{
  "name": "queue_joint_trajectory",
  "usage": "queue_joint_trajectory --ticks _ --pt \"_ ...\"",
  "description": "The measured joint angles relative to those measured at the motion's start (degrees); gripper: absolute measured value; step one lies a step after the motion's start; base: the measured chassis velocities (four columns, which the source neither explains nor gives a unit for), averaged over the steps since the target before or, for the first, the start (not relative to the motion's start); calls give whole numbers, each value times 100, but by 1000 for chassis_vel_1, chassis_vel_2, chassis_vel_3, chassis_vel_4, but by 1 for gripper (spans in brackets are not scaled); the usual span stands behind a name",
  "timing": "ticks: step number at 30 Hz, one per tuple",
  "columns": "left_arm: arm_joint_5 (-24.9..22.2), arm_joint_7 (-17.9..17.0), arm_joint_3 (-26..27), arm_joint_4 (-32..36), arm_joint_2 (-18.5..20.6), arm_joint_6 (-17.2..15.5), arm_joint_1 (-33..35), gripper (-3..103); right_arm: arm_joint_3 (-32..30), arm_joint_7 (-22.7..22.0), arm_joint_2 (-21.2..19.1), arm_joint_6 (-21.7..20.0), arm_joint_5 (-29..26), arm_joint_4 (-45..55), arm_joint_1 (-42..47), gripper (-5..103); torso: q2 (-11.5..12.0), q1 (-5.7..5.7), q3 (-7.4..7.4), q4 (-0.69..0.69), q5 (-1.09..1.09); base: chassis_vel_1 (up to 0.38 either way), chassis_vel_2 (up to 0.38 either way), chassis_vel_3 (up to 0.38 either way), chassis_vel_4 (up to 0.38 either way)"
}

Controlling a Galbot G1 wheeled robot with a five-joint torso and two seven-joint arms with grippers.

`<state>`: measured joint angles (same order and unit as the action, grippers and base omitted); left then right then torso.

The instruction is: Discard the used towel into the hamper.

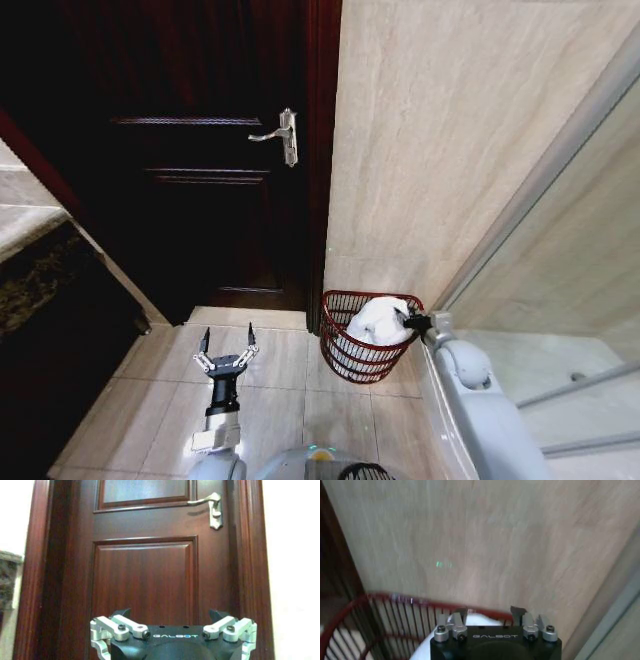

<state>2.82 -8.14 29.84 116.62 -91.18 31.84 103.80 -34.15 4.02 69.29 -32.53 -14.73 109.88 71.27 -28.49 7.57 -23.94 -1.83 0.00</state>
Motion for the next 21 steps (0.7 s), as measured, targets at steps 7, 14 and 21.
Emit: queue_joint_trajectory --ticks 7,14,21 --pt "-87 33 -110 -7 208 -95 7 100 -280 -251 -111 -86 -324 707 413 84 0 0 0 0 1 0 0 0 0" --pt "-264 -174 -215 96 449 -348 17 100 -711 -183 94 1727 -610 1289 1288 100 0 0 0 0 0 0 0 0 0" --pt "-424 -202 -221 316 594 -497 95 100 -965 -169 808 2903 -65 1502 1896 100 0 0 1 0 0 0 0 0 0"
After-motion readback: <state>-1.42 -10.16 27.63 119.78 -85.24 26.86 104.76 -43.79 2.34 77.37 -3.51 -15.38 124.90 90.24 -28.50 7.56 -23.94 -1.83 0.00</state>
